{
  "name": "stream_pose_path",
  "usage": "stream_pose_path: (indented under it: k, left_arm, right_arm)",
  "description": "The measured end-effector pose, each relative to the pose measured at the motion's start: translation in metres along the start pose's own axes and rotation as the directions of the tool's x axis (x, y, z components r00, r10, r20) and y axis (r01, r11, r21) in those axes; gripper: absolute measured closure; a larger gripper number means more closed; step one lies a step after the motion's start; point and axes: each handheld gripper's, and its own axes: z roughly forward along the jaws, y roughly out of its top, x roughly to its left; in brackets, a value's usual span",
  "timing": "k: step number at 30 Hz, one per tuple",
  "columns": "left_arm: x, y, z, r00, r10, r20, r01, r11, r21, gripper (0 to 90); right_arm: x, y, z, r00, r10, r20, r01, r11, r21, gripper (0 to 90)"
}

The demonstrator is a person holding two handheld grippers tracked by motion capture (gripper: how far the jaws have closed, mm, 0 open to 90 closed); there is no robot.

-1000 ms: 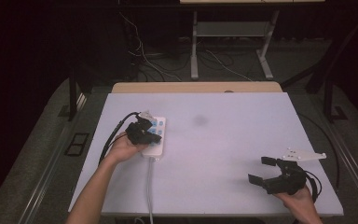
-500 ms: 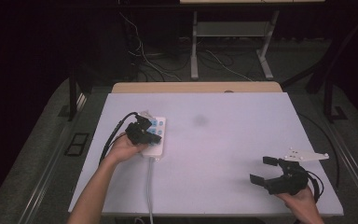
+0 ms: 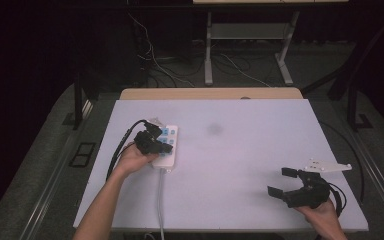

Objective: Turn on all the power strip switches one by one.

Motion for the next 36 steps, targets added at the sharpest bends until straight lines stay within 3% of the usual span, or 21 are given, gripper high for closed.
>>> stream_pose_path:
  k: [14, 36]
  left_arm:
    - [-0.001, 0.008, -0.013, 0.9999, 0.009, -0.008, -0.009, 0.9998, -0.015, 89.6]
    - [0.005, 0.041, -0.031, 0.9977, 0.062, -0.028, -0.062, 0.998, -0.009, 89.5]
  right_arm:
    - [0.0, 0.0, 0.0, 1.0, 0.001, -0.001, -0.001, 1.0, 0.0, 0.7]
    - [-0.001, 0.0, 0.0, 1.0, 0.002, 0.002, -0.002, 1.0, -0.004, 0.7]
